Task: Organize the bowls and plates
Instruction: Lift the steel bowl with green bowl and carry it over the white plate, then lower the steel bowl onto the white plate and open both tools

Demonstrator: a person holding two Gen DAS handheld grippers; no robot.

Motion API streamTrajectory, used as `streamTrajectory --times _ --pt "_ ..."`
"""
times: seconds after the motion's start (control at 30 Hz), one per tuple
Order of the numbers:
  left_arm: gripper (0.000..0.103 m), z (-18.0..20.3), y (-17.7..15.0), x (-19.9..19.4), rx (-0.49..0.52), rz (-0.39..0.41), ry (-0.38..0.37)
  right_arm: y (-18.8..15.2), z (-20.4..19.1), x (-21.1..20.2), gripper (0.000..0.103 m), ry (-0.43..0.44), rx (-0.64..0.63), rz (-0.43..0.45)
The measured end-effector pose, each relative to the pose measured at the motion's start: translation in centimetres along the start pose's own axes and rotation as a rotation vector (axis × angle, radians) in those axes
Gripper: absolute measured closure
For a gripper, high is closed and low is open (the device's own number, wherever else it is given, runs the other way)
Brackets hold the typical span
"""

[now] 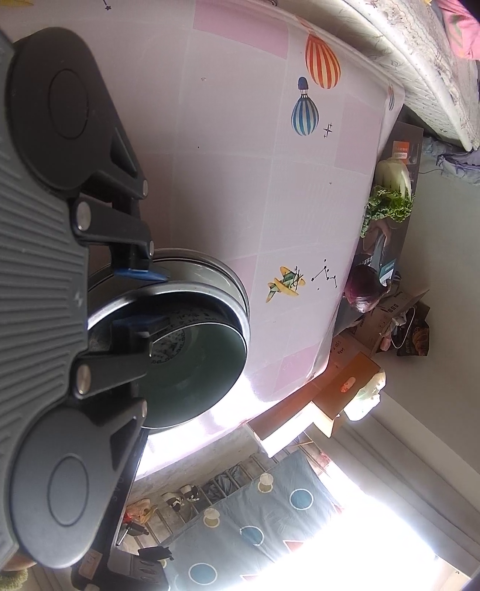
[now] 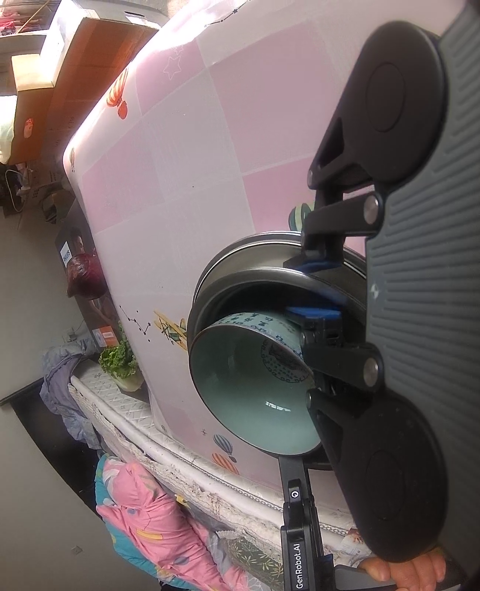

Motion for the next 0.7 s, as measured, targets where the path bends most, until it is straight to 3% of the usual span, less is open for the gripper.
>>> streamTrajectory --times 0.13,0.27,0.37,0.5,0.63,0.7 --pt "0.066 0.4 -0.3 -1.2 0.032 0.024 0.02 0.2 0.0 -1.1 0.077 0.004 0.001 0.022" --pt "0.051 0.9 -0.7 -2.9 0.072 0.065 0.038 0.1 -0.3 -3.0 0.047 -0.025 -0.036 0.068" --pt "0.042 1.4 -1.2 -4.4 0.102 0.098 0.057 -0.4 -0.6 -5.0 0.044 -0.035 -0.077 0.102" --pt "0.025 2.4 -2.2 -6.7 0.155 0.137 0.091 -1.3 -1.7 -8.1 0.024 -0.055 -0.134 0.149" --pt "0.002 3.5 -3.2 -9.3 0.205 0.189 0.122 -2.4 -2.9 -11.5 0.012 -0.073 -0.178 0.203" --pt "0.0 4.2 -3.8 -10.6 0.231 0.22 0.154 -3.1 -3.5 -13.1 0.005 -0.083 -0.195 0.224"
Point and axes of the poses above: each gripper's, at about its wrist camera, not at the fingertips, and x roughly the way its jaws point, z to its right, y to its top, the point moved 5 cm from there along x, roughly the way its jaws point, and after that the axes turned 5 degrees about y, right-handed, at the moved point
